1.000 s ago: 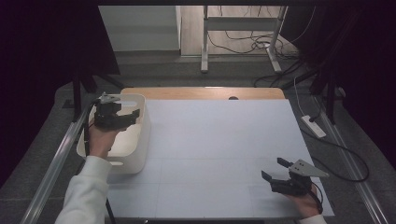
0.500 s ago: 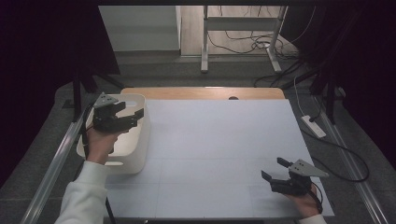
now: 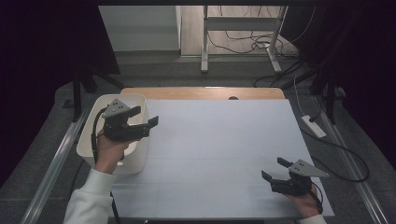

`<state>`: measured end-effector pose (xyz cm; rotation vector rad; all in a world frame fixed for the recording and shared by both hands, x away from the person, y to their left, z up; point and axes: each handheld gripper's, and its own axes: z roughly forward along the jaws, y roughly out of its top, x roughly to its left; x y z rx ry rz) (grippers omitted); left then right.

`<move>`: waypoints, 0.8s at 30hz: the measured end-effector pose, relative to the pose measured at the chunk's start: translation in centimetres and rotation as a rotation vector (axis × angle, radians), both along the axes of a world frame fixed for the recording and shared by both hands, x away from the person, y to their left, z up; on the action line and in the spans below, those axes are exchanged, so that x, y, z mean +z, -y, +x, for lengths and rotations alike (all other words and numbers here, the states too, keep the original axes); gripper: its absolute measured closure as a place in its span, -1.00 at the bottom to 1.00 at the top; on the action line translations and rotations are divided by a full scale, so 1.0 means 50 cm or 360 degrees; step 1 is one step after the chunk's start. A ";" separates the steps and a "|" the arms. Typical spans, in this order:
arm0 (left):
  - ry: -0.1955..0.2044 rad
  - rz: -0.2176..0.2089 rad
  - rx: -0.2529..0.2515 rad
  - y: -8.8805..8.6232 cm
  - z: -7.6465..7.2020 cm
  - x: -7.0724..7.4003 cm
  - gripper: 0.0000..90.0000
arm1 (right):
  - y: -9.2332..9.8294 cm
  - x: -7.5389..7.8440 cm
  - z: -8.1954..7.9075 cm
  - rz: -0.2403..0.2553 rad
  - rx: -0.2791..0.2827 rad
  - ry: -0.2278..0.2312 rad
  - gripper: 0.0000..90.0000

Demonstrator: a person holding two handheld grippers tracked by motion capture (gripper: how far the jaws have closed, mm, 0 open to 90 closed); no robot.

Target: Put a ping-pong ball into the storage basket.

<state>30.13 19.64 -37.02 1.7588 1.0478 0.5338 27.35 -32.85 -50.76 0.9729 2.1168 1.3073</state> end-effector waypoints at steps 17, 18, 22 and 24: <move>0.0029 0.0016 -0.0255 0.086 -0.049 -0.033 -0.49 | 0.000 0.000 0.000 -0.0001 -0.0001 0.0008 -0.64; 0.0034 0.0022 -0.0265 0.091 -0.052 -0.036 -0.49 | 0.000 0.000 -0.001 -0.0002 -0.0001 0.0007 -0.64; 0.0030 0.0026 -0.0301 0.109 -0.061 -0.053 -0.49 | 0.001 0.000 -0.001 -0.0008 0.0003 0.0010 -0.64; 0.0035 0.0029 -0.0317 0.116 -0.067 -0.062 -0.49 | 0.001 0.000 -0.001 -0.0008 0.0003 0.0008 -0.64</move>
